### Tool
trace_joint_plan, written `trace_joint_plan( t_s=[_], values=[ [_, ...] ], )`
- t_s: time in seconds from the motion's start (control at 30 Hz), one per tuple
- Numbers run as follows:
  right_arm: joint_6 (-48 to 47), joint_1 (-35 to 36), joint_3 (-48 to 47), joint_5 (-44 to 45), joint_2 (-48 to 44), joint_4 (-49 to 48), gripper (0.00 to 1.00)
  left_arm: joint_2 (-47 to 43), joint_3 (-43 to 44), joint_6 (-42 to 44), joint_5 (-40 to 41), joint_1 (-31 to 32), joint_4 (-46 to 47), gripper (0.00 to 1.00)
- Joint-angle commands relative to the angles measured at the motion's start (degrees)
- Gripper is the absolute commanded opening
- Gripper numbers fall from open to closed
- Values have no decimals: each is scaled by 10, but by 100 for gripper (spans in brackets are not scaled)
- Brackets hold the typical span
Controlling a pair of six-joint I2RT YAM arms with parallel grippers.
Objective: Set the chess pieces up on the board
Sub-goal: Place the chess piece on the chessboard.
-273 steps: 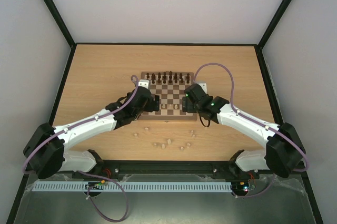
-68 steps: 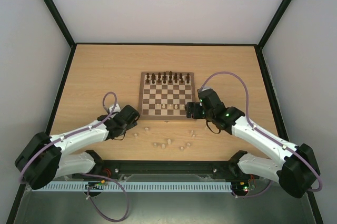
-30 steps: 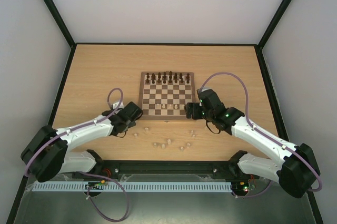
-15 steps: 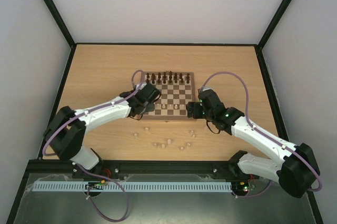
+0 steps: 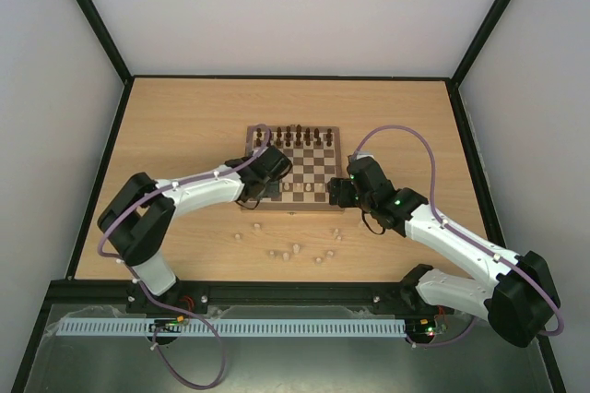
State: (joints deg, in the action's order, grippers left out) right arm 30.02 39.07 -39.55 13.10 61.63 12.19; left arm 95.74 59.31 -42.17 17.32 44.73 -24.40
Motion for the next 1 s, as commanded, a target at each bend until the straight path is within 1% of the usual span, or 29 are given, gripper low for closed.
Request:
trace_joint_plan(
  t_s=[0.0, 0.57, 0.73, 0.93, 0.97],
  values=[
    [1, -1, 4, 7, 2, 20, 87, 20, 20, 9, -8, 3, 11, 9],
    [0, -1, 5, 1, -3, 20, 86, 42, 38, 9, 10, 3, 7, 12],
    [0, -1, 6, 0, -2, 19, 86, 45, 39, 9, 18, 2, 6, 15],
    [0, -1, 6, 1, -1, 19, 86, 41, 38, 11, 31, 3, 2, 16],
    [0, -1, 6, 1, -1, 19, 86, 40, 37, 11, 32, 3, 1, 18]
  ],
)
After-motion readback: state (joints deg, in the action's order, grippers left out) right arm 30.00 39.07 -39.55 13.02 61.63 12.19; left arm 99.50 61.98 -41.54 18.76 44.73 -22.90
